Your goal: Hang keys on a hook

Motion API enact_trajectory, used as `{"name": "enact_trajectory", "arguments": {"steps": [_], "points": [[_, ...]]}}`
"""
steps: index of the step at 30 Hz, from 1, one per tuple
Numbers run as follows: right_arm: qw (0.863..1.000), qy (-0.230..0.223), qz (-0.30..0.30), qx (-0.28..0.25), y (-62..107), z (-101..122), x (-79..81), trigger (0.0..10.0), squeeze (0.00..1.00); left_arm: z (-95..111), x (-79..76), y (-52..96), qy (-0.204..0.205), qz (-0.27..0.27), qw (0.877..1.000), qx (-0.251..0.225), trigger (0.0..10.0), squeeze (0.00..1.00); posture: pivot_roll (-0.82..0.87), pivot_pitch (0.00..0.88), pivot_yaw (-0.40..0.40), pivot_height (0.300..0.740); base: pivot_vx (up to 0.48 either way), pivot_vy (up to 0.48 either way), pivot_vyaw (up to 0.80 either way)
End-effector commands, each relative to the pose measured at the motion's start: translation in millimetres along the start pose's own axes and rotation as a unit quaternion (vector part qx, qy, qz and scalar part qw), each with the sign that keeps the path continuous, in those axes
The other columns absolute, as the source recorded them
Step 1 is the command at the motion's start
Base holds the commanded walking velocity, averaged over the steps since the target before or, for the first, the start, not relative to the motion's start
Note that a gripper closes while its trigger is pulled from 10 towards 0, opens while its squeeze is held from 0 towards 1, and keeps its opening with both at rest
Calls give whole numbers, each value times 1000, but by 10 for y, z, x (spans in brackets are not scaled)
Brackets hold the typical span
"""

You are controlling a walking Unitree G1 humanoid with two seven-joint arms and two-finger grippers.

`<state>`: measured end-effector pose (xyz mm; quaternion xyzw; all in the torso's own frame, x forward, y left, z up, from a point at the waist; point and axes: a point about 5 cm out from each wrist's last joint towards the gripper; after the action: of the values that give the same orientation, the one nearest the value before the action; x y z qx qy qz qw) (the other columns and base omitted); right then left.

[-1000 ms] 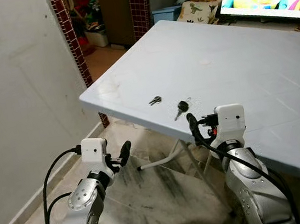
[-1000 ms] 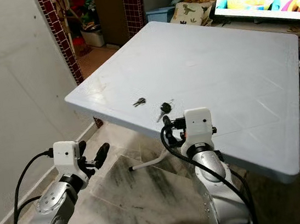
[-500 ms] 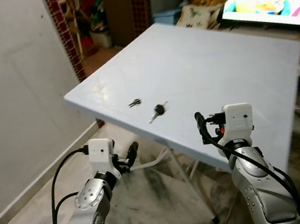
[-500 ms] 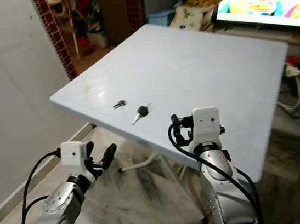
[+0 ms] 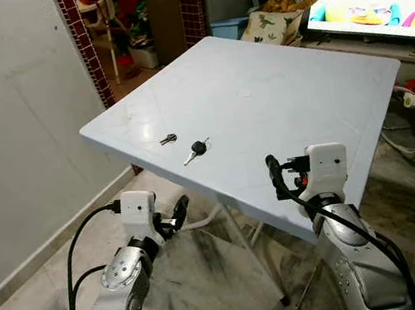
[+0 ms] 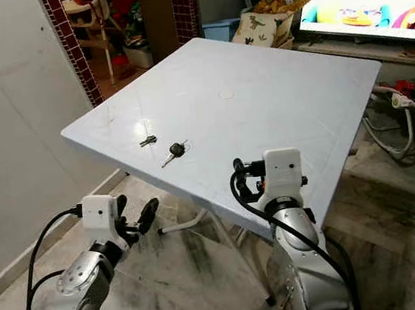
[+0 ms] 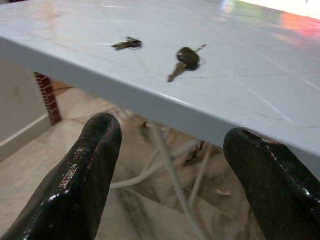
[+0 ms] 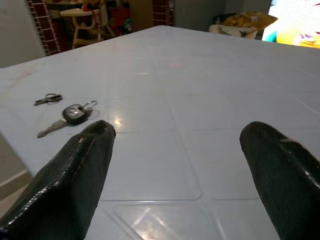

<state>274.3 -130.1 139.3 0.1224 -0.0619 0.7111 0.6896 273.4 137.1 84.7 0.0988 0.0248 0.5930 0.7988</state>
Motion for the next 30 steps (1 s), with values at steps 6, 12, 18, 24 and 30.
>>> {"name": "enact_trajectory", "arguments": {"steps": [6,12,18,24,30], "points": [[1000,1,8,-8,-16,51,48,10000,0,5,34,-9,-7,10,1000,3,10000,0,-47,18,21,740,0,0,0],[1000,-9,15,-12,-13,62,72,0,0,1,27,-12,-4,11,1000,4,10000,0,-47,18,17,740,0,0,0],[1000,-7,22,-8,-17,55,92,549,0,4,9,-15,3,13,1000,3,10000,0,-48,19,8,740,0,0,0],[999,-8,38,-5,-35,59,135,3020,0,4,-7,-21,9,14,1000,2,10000,0,-49,18,0,740,0,0,0],[998,-10,69,-4,-56,63,254,10000,1000,8,-15,-27,14,16,1000,0,10000,0,-46,18,-4,740,0,0,0]]}}
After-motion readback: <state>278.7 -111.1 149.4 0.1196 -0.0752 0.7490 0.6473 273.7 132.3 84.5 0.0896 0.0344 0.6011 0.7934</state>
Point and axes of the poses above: a point about 5 cm out from each wrist's last joint towards the gripper, its own y axis pointing back from the gripper into the wrist, its own z axis along the axis of the wrist's last joint, x = y × z, and after that the axes turned 13 degrees about -y, right-handed
